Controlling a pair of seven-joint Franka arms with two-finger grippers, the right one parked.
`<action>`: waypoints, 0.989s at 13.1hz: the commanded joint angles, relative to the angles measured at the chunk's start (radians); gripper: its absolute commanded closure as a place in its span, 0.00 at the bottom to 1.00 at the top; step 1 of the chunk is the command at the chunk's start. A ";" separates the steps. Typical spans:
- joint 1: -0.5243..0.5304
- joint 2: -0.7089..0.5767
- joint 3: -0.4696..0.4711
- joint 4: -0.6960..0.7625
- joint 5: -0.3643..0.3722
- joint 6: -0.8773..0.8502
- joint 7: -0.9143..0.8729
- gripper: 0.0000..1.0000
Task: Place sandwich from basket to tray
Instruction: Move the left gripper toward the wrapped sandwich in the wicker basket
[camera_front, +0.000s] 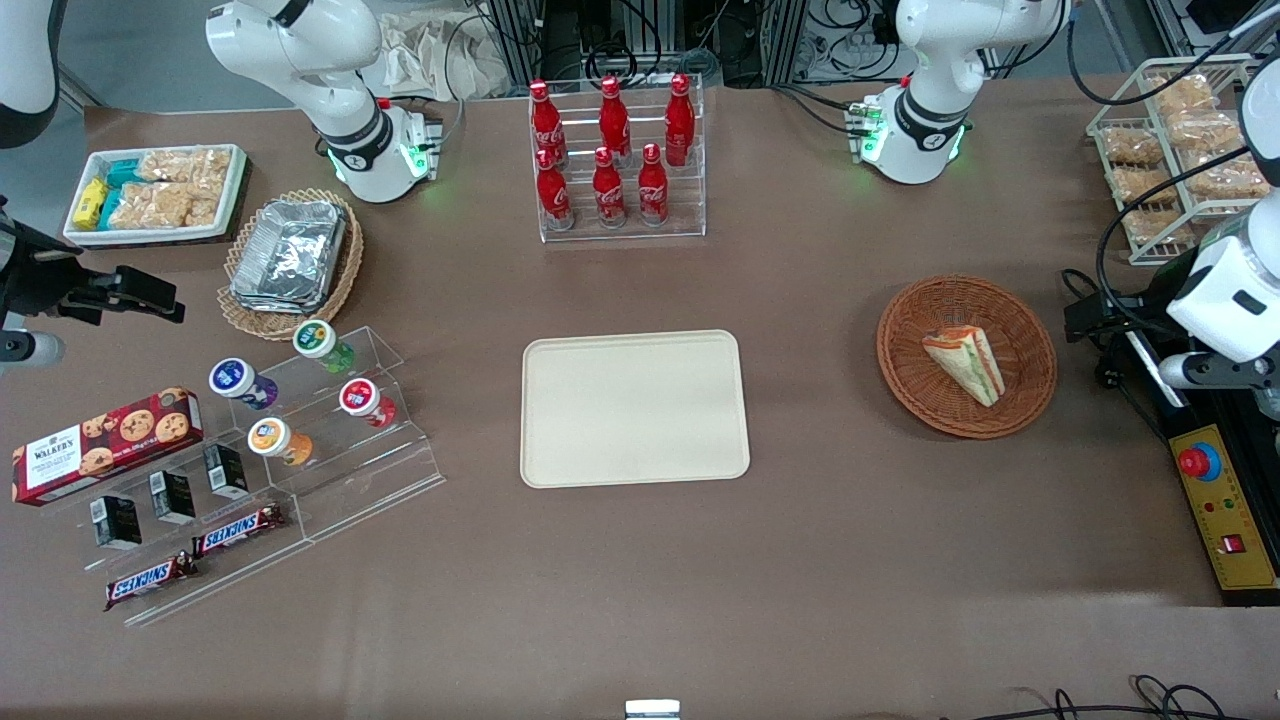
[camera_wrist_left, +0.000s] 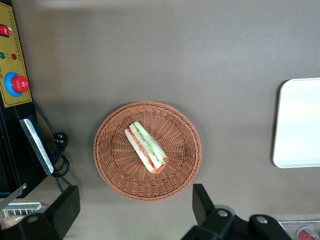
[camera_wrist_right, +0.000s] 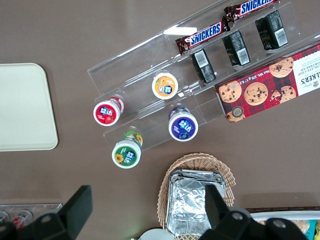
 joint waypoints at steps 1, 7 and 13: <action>0.007 0.005 -0.006 0.032 -0.011 -0.018 -0.018 0.00; 0.004 -0.013 -0.007 -0.075 0.018 0.002 -0.388 0.00; 0.005 -0.226 -0.007 -0.617 0.018 0.439 -0.649 0.00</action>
